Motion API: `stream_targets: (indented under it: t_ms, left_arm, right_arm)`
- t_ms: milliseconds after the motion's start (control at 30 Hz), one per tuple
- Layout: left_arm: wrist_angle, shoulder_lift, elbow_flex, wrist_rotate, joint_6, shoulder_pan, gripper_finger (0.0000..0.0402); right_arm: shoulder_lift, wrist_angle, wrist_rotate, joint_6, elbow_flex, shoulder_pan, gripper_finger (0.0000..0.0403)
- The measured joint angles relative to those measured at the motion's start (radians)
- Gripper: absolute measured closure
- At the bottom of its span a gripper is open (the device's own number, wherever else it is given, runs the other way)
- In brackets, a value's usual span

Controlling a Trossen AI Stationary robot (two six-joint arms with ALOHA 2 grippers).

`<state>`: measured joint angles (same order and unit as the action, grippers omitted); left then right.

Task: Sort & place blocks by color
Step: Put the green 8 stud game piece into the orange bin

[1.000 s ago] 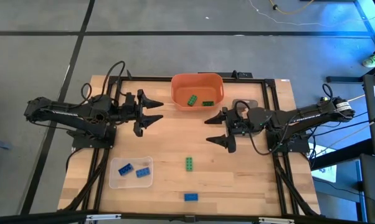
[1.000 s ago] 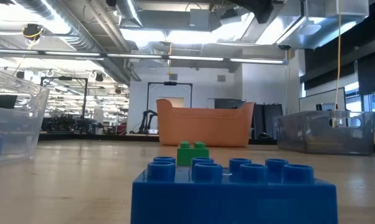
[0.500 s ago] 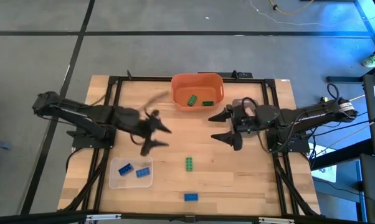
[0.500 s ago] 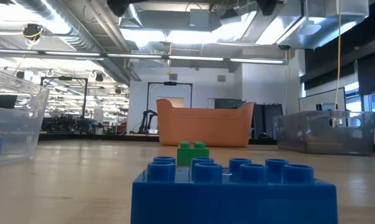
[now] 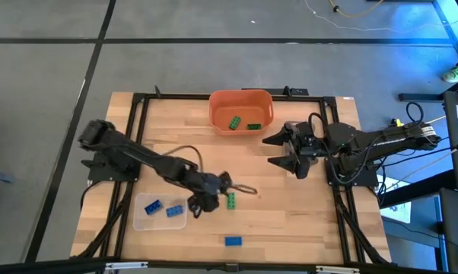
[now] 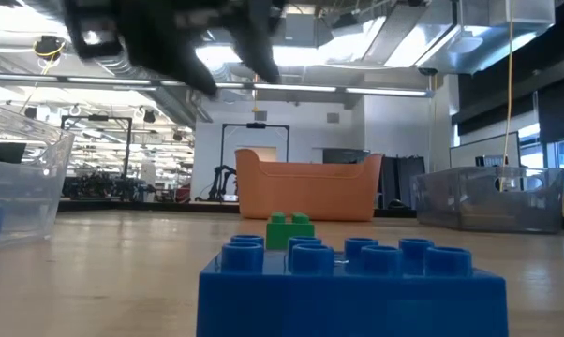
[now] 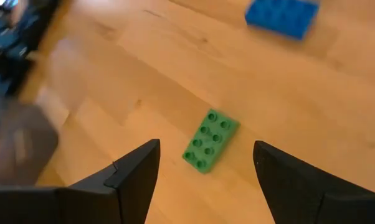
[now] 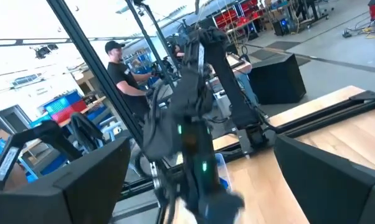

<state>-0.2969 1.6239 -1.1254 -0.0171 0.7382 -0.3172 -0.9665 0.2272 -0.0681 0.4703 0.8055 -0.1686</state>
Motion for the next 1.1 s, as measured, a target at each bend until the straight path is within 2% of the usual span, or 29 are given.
stream_targets:
  t_ms: [167, 433, 1100]
  left_arm:
    - [0.012, 0.162, -0.071, 0.002, 0.209, 0.004, 0.0152]
    - [0.014, 0.326, -0.176, 0.011, 0.338, 0.027, 0.0152]
    - [-0.097, 0.366, -0.198, 0.209, 0.351, 0.116, 0.0152]
  right_arm:
    - [0.000, 0.000, -0.011, 0.000, 0.000, 0.000, 0.0004]
    - [0.000, 0.001, -0.043, 0.026, 0.000, 0.000, 0.0004]
    - [-0.001, 0.000, -0.044, 0.048, 0.000, 0.000, 0.0004]
